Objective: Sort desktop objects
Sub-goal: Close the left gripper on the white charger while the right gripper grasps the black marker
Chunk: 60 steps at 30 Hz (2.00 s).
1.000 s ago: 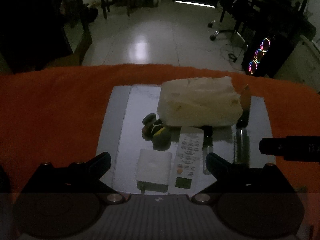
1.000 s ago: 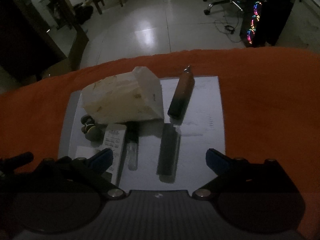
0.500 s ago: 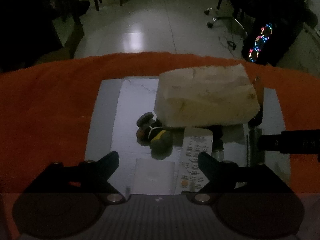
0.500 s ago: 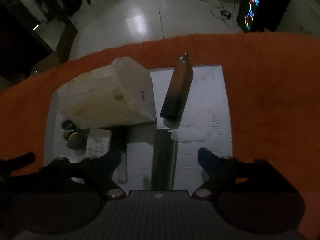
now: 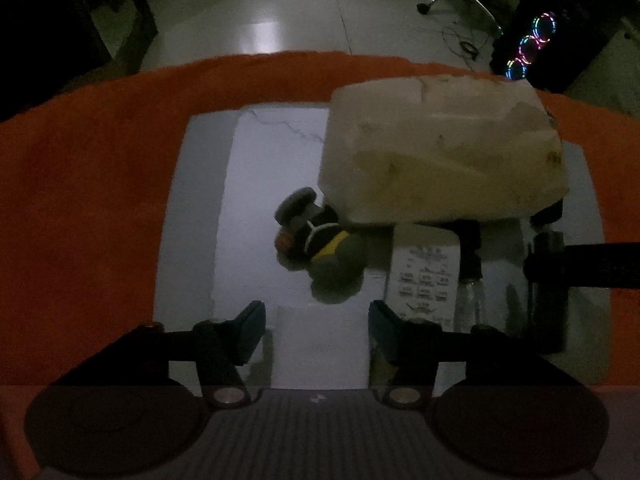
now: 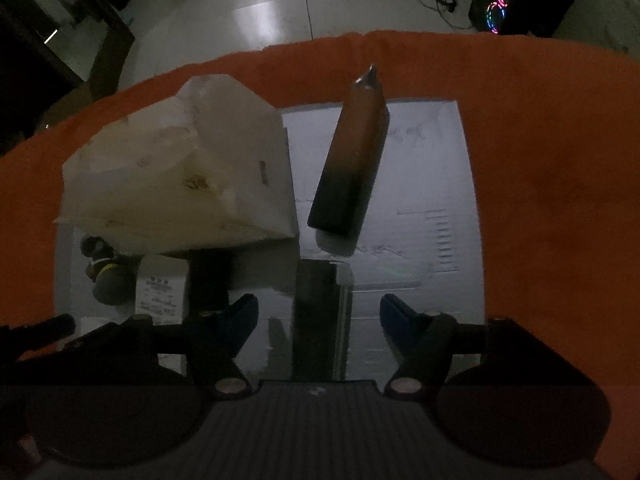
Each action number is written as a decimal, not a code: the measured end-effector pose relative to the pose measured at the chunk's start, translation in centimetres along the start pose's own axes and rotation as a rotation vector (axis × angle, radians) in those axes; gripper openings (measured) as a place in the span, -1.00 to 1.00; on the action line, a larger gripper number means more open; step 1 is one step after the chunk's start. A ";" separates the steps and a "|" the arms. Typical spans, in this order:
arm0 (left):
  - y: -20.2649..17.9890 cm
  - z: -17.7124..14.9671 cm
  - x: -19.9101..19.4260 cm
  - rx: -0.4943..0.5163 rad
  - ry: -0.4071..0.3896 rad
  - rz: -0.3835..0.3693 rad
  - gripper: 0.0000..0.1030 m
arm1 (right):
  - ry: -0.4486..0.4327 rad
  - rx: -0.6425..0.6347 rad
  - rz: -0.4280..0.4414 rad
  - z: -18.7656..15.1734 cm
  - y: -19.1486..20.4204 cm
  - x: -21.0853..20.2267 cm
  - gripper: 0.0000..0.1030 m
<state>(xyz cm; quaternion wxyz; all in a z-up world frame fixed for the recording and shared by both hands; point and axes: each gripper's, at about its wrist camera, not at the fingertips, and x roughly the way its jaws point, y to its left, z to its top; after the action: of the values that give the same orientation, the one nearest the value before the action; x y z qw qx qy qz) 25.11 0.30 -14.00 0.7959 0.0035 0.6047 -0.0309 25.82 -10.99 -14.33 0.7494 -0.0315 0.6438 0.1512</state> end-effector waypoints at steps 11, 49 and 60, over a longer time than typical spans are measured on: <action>-0.7 0.3 0.8 0.056 0.052 0.017 -0.01 | 0.033 -0.029 -0.031 0.4 0.1 0.8 0.23; 0.1 0.8 1.4 0.037 0.109 0.080 0.02 | 0.031 -0.132 -0.126 -0.4 1.4 1.3 -0.01; 0.5 1.1 2.9 0.038 0.193 0.085 0.14 | 0.018 -0.149 -0.141 -0.9 1.5 1.7 -0.24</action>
<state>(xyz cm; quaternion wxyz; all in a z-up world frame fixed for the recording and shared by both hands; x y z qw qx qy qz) 26.96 0.64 -16.46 0.7343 0.0473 0.6771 -0.0084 24.77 -9.41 -15.94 0.7481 -0.1337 0.6336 0.1450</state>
